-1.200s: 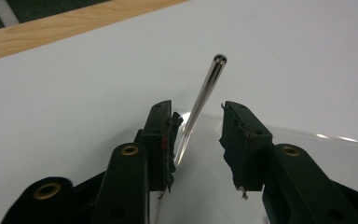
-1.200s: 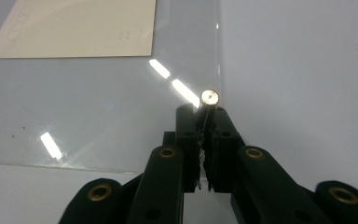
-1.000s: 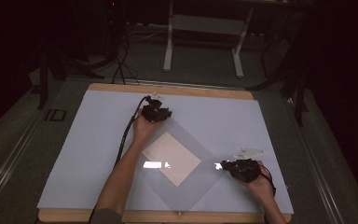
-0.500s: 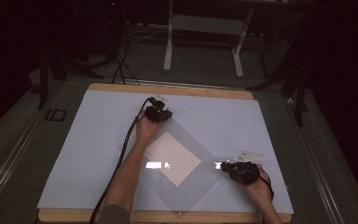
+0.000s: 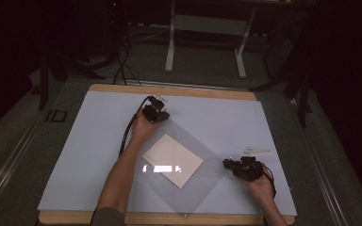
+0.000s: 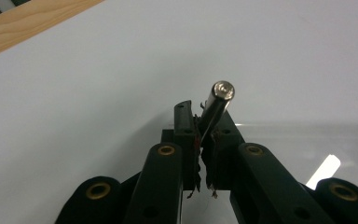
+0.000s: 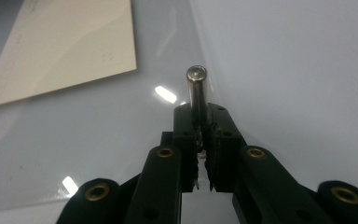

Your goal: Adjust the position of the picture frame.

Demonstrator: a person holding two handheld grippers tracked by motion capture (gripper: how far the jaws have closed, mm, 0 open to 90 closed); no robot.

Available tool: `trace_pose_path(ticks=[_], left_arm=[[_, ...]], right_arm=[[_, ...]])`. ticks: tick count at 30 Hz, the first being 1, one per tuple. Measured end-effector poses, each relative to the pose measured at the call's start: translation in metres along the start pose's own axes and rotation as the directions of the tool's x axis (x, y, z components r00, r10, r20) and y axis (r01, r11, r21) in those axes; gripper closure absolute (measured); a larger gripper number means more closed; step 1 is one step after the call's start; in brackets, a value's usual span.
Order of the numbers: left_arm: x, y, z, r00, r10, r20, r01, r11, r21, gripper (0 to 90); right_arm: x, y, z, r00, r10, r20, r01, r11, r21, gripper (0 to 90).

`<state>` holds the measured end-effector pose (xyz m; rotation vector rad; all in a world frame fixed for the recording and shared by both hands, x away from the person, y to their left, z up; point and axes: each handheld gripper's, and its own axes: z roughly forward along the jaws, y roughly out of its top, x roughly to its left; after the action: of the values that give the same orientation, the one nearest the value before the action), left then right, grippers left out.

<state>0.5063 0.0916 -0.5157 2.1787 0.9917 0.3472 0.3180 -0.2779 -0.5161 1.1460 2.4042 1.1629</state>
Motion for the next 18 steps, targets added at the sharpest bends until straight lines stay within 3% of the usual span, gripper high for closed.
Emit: trace_pose_path(ticks=[9,11,16,18], left_arm=[[0.019,-0.017,-0.034,0.9997,-0.026,0.000,0.026,0.9996,-0.005,84.8],[0.026,-0.024,-0.044,0.9985,-0.055,0.004,0.055,0.9983,-0.018,84.8],[0.033,-0.049,-0.065,0.9939,-0.110,-0.006,0.110,0.9939,-0.005,84.8],[0.030,-0.058,-0.074,0.9936,-0.111,-0.023,0.110,0.9937,-0.017,85.0]], right_arm=[[-0.017,0.034,0.009,0.9992,-0.004,0.039,0.005,0.999,-0.032,83.5],[-0.022,0.044,0.014,0.9990,0.002,0.046,0.000,0.999,-0.041,83.3],[-0.036,0.069,0.035,0.9999,0.007,0.012,-0.007,0.999,-0.035,83.3],[-0.043,0.077,0.045,0.9999,0.017,-0.002,-0.017,1.000,-0.025,83.2]])
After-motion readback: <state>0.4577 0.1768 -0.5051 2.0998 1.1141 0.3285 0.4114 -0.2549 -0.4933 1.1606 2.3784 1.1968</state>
